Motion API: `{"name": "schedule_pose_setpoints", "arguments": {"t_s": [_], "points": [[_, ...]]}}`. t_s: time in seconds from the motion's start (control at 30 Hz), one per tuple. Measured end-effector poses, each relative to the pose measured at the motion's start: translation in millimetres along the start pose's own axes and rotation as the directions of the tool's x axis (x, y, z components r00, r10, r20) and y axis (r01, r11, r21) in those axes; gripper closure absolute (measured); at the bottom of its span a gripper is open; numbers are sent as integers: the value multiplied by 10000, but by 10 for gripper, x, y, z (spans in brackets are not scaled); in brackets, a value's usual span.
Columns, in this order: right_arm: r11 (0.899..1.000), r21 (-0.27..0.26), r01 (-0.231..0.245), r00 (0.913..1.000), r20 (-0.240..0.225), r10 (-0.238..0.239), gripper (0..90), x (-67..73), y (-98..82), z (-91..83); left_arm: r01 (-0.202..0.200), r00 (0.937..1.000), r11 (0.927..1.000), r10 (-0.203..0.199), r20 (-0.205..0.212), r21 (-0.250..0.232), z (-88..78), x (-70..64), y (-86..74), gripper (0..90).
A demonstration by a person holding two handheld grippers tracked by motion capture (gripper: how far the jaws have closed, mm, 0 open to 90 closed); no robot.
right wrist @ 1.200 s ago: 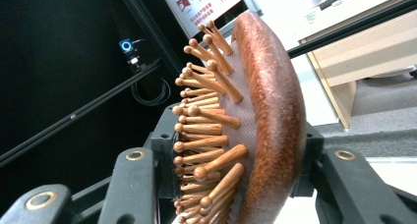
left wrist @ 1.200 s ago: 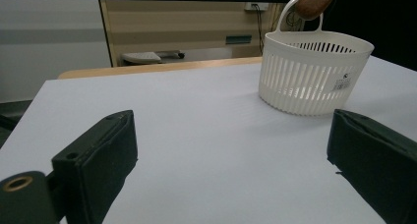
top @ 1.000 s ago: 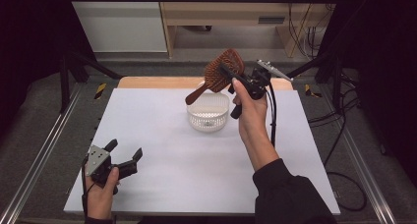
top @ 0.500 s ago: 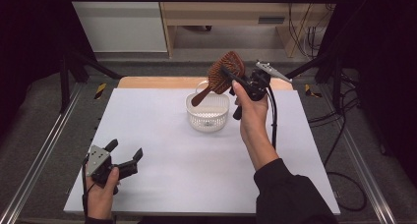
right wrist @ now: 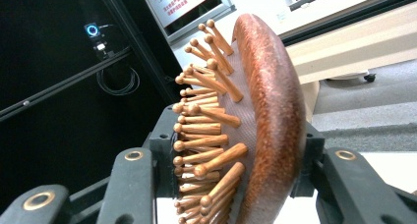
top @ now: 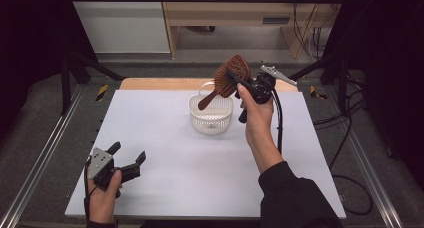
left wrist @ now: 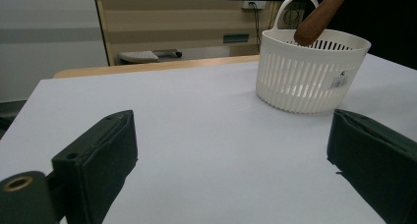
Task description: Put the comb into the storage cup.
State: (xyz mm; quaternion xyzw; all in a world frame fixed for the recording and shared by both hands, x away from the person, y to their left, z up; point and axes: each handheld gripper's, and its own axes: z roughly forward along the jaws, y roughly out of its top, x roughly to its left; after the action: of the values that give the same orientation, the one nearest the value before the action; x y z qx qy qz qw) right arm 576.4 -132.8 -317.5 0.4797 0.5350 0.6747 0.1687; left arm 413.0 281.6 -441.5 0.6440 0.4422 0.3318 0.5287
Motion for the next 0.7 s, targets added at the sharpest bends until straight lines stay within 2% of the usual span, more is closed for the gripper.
{"name": "schedule_pose_setpoints", "arguments": {"t_s": [0.33, 0.47, 0.7], "points": [[10000, 52, -75, 9997, 222, 74, 515, -109, -99, 24, -43, 10000, 10000, 42, 77, 26, 4, -6, -2, 51], [9998, 14, -181, 9997, 189, 181, 515, -152, -149, 40, -204, 9998, 9998, 204, 91, -2, 5, -12, -2, 51], [9998, 109, -177, 9991, 379, 173, 515, -193, -216, 76, -160, 9998, 9999, 160, 123, 24, 7, -16, -3, 46]]}}
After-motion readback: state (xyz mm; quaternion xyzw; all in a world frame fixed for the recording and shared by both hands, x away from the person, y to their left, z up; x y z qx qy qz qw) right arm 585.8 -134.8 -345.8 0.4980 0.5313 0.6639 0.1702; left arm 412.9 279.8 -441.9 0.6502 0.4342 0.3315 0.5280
